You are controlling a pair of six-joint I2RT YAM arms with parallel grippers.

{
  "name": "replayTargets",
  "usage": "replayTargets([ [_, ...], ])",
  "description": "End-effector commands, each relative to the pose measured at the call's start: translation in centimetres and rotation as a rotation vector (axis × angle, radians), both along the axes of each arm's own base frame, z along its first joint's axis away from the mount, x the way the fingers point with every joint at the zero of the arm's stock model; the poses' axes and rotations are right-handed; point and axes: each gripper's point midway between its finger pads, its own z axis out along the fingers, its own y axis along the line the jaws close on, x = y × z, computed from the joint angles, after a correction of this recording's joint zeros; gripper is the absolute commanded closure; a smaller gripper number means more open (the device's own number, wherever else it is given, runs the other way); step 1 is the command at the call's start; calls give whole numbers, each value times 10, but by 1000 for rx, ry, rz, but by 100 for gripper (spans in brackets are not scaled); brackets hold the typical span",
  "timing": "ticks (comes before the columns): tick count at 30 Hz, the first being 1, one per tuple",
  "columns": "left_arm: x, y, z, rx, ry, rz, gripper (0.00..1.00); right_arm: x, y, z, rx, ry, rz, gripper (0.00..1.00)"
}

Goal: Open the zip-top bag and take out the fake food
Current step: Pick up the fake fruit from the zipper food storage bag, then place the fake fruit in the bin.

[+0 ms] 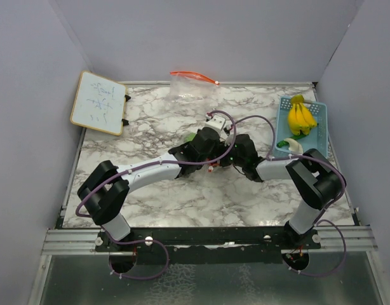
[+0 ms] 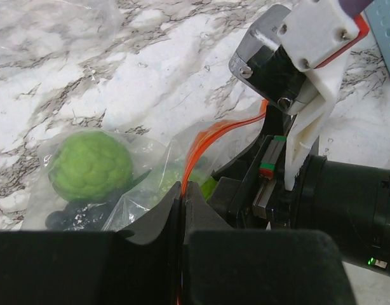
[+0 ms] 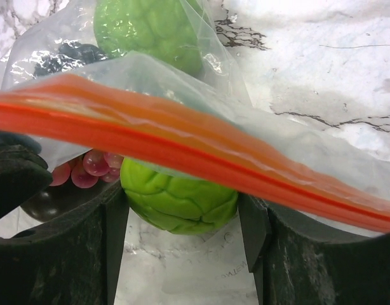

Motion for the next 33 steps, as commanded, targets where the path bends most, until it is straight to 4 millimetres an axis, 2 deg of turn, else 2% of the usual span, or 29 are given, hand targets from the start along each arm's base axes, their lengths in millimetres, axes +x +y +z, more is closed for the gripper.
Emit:
replayTargets([
  [1, -13, -24, 1, -57, 13, -83, 100, 7, -1, 28, 12, -78, -52, 48],
  [9, -9, -13, -3, -64, 30, -62, 100, -2, -27, 61, -10, -141, -114, 50],
  [14, -6, -15, -5, -83, 47, -62, 100, 0, -51, 85, -82, -183, -181, 50],
  [18, -3, -16, -2, -88, 47, -63, 100, 5, -86, 103, -121, -208, -278, 50],
  [22, 0, -15, -2, -88, 52, -56, 100, 19, -128, 130, -116, -239, -369, 50],
  [25, 2, -14, -6, -101, 64, -44, 100, 30, -159, 142, -121, -250, -451, 50],
  [28, -1, -19, -9, -124, 83, -62, 100, 42, -195, 142, -118, -214, -570, 50],
  [33, -6, -23, -7, -157, 101, -85, 100, 55, -263, 128, -78, -141, -796, 50],
])
